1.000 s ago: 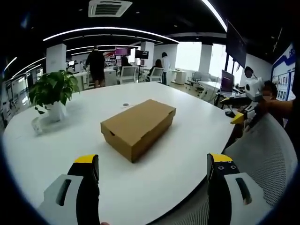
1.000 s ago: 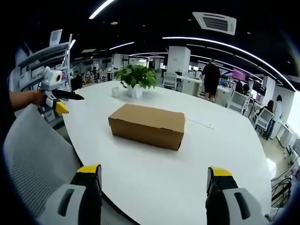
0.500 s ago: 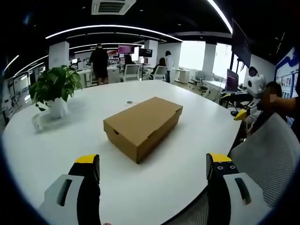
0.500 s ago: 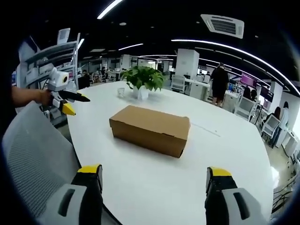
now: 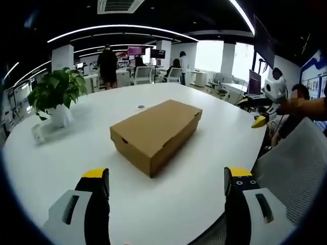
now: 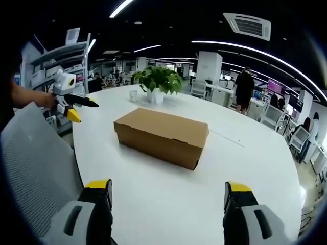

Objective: Operate the shoe box by opening the lid, removing the specified soft item, and placing it in the target area until the item is outside and the box remains undamaged.

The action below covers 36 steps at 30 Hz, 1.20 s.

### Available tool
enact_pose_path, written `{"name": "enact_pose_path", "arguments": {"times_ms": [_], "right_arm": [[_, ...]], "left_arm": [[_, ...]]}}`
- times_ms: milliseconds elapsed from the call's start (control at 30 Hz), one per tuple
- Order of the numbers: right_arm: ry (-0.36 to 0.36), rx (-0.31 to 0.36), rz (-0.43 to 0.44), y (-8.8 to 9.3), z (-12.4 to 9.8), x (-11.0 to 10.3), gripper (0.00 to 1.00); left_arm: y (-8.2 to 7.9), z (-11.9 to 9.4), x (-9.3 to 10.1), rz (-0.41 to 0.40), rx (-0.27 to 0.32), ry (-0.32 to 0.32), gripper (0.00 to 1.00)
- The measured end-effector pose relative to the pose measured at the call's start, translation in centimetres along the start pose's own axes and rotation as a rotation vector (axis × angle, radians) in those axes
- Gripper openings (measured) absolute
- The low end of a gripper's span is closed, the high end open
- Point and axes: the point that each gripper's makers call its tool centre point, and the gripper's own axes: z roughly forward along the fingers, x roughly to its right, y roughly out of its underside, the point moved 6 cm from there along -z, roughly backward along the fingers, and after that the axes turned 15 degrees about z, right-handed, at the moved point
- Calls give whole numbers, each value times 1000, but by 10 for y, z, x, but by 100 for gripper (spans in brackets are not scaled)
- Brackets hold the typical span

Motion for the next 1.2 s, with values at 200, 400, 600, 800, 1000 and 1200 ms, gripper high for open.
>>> {"name": "enact_pose_path", "arguments": {"times_ms": [200, 400, 600, 800, 1000, 1200], "right_arm": [[-16, -15, -15, 0, 12, 7, 89], [-27, -22, -25, -1, 24, 14, 87], [-44, -43, -47, 0, 37, 22, 84], [-61, -58, -76, -6, 53, 28, 80], [-72, -57, -86, -16, 67, 33, 75], [-84, -68, -99, -21, 80, 36, 72]], "left_arm": [[4, 9, 0, 4, -20, 10, 96], [8, 17, -2, 1, -39, 16, 95], [14, 27, -9, 5, -57, 8, 92], [12, 35, -18, -19, -67, -11, 89], [12, 44, -22, -19, -80, -17, 84], [11, 52, -23, -24, -93, -24, 82]]}}
